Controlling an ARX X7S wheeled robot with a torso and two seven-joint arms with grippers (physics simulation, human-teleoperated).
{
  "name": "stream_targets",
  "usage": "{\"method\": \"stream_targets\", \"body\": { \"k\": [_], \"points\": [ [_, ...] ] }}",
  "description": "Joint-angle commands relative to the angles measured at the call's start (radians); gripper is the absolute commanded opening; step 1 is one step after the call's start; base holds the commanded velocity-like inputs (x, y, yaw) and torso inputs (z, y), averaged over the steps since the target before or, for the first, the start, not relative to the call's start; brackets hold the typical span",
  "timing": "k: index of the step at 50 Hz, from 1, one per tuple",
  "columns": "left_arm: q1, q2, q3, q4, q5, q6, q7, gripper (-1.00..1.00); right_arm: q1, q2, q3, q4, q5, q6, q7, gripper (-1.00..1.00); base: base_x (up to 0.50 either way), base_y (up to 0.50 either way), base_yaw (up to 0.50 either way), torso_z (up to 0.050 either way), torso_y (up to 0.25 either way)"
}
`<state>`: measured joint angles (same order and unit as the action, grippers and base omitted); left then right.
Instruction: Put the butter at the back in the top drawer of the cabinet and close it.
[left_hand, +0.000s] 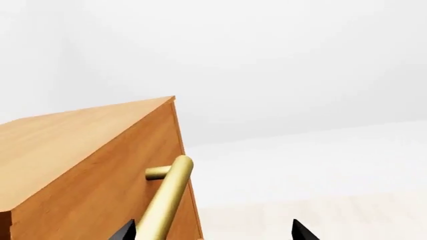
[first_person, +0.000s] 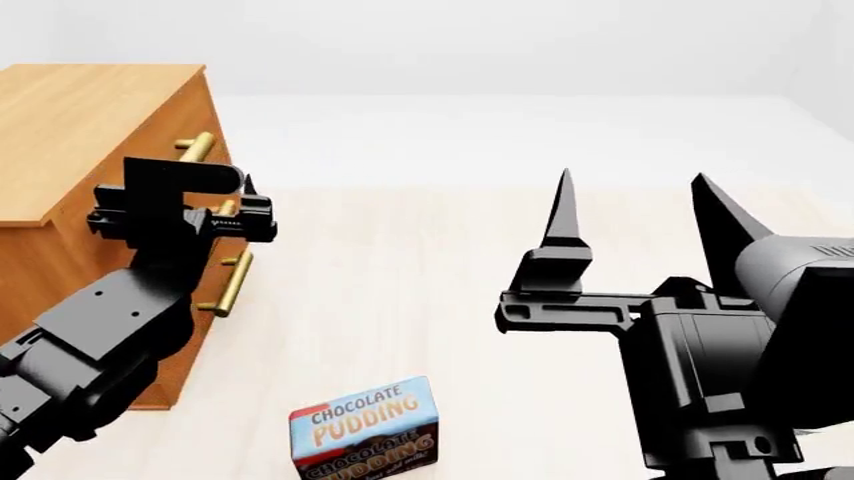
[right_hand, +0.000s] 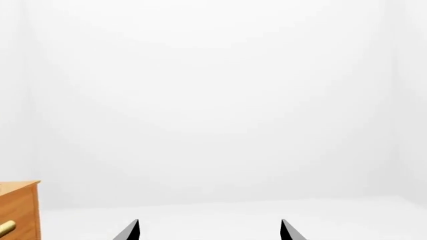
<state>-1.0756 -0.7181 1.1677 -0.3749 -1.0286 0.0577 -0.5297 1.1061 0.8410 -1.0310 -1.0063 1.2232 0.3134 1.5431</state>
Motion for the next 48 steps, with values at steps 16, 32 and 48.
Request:
{"method": "stream_targets", "body": {
  "k": [16, 32, 48],
  "points": [
    [0.126, -0.403, 0.062, 0.755, 0.053, -0.07, -0.318, 1.0, -0.046, 0.006, 0.019, -0.009, -0.031, 0.002, -0.024, 1.0, 0.0, 0.0, 0.0, 0.0, 0.0],
    [0.269, -0.636, 0.116, 1.174, 0.293, 0.027, -0.56, 1.0, -0.056, 0.022, -0.018, -0.039, -0.066, -0.017, -0.014, 1.0, 0.0, 0.0, 0.0, 0.0, 0.0],
    [0.345, -0.718, 0.187, 1.421, 0.564, 0.007, -0.755, 1.0, 0.071, 0.117, -0.326, -0.041, -0.191, -0.214, 0.027, 1.0, 0.0, 0.0, 0.0, 0.0, 0.0]
  ]
}}
